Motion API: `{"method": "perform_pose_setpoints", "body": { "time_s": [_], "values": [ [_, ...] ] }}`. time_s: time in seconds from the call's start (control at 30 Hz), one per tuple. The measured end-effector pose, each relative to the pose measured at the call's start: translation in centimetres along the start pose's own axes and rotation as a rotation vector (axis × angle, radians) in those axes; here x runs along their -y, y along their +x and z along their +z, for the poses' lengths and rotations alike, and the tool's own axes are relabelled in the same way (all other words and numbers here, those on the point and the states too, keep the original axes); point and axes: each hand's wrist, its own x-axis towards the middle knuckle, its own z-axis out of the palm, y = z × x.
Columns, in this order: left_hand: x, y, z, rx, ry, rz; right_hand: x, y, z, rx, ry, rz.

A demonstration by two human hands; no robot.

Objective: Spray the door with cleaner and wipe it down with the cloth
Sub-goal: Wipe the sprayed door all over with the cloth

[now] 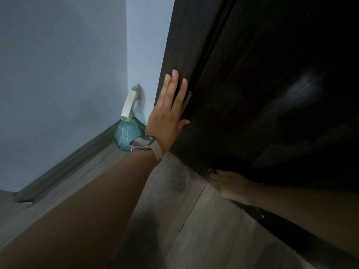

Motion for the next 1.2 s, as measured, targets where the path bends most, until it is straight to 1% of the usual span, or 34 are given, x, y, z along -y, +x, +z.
{"method": "perform_pose_setpoints", "body": {
  "time_s": [0.07,0.1,0.13,0.2,0.23,0.27,0.33,0.37,0.4,0.43,0.47,0.53,0.57,0.63,0.7,0.73,0.8,0.83,0.87,0.93,0.97,1.0,1.03,1.07,1.1,1.13,1.17,1.2],
  "values": [
    [-0.2,0.0,0.2,-0.015,-0.014,-0.009,-1.2,1.5,-1.2,-0.044,-0.169,-0.026],
    [-0.1,0.1,0.3,-0.025,-0.02,-0.009,-2.6,1.9,-3.1,-0.086,-0.185,-0.016],
    [-0.1,0.1,0.3,-0.033,-0.023,-0.005,-3.8,2.5,-4.8,-0.198,-0.145,0.015],
    [0.1,0.2,0.2,-0.036,-0.018,0.016,-5.9,4.2,-7.9,-0.413,0.013,0.086],
    [0.2,0.3,0.2,-0.034,-0.016,0.028,-6.0,5.1,-8.3,-0.464,0.094,0.1],
    [0.2,0.3,0.2,-0.032,-0.016,0.036,-5.8,5.5,-8.4,-0.476,0.111,0.112],
    [0.3,0.3,0.2,-0.033,-0.018,0.038,-4.0,5.6,-6.8,-0.33,0.132,0.076],
    [0.4,0.3,0.2,-0.034,-0.016,0.036,-2.8,5.5,-5.3,-0.218,0.107,0.039],
    [0.5,0.2,0.2,-0.03,-0.016,0.035,-1.7,4.9,-4.2,-0.065,0.092,-0.016],
    [0.5,0.2,0.2,-0.024,-0.02,0.034,-0.8,4.6,-3.1,0.005,0.051,-0.092],
    [0.6,0.2,0.3,-0.021,-0.027,0.031,-0.4,4.3,-2.5,0.02,0.027,-0.134],
    [0.6,0.2,0.2,-0.026,-0.039,0.028,-0.6,4.8,-2.8,0.009,-0.033,-0.113],
    [0.6,0.2,0.2,-0.027,-0.044,0.031,-1.2,5.6,-3.8,-0.018,-0.02,-0.074],
    [0.5,0.2,0.2,-0.033,-0.048,0.035,-3.1,7.4,-5.6,-0.148,0.045,0.035],
    [0.4,0.3,0.0,-0.032,-0.046,0.047,-3.8,9.1,-5.7,-0.322,0.145,0.007],
    [0.4,0.3,0.0,-0.027,-0.045,0.052,-3.8,9.2,-6.4,-0.366,0.193,0.005],
    [0.4,0.3,-0.1,-0.023,-0.039,0.049,-2.9,7.8,-6.5,-0.325,0.131,0.014],
    [0.5,0.2,-0.2,-0.019,-0.037,0.047,-2.0,6.4,-5.9,-0.24,0.057,-0.025],
    [0.5,0.2,-0.1,-0.012,-0.04,0.049,-1.0,5.2,-4.4,-0.225,0.032,-0.142],
    [0.7,0.1,-0.2,-0.007,-0.047,0.054,-0.1,2.4,-4.2,-0.093,0.281,-0.195],
    [0.7,0.2,-0.2,-0.008,-0.047,0.057,-0.2,1.8,-4.8,-0.135,0.333,-0.142],
    [0.7,0.1,-0.2,-0.007,-0.047,0.062,-0.6,2.0,-5.0,-0.115,0.291,-0.108],
    [0.8,0.1,-0.3,-0.009,-0.05,0.067,-1.1,2.6,-5.4,-0.048,0.199,-0.112],
    [0.8,0.2,-0.2,-0.013,-0.055,0.071,-1.8,3.7,-6.1,-0.106,0.09,-0.129],
    [0.8,0.2,-0.3,-0.016,-0.06,0.072,-2.5,4.8,-7.2,-0.207,0.057,-0.08],
    [0.9,0.2,-0.4,-0.017,-0.06,0.075,-3.8,5.8,-8.4,-0.23,0.061,-0.013],
    [1.1,0.2,-0.6,-0.016,-0.059,0.083,-4.7,6.3,-9.1,-0.261,0.13,0.013],
    [1.3,0.2,-0.7,-0.016,-0.057,0.099,-5.1,6.7,-9.0,-0.308,0.197,-0.016]
  ]
}}
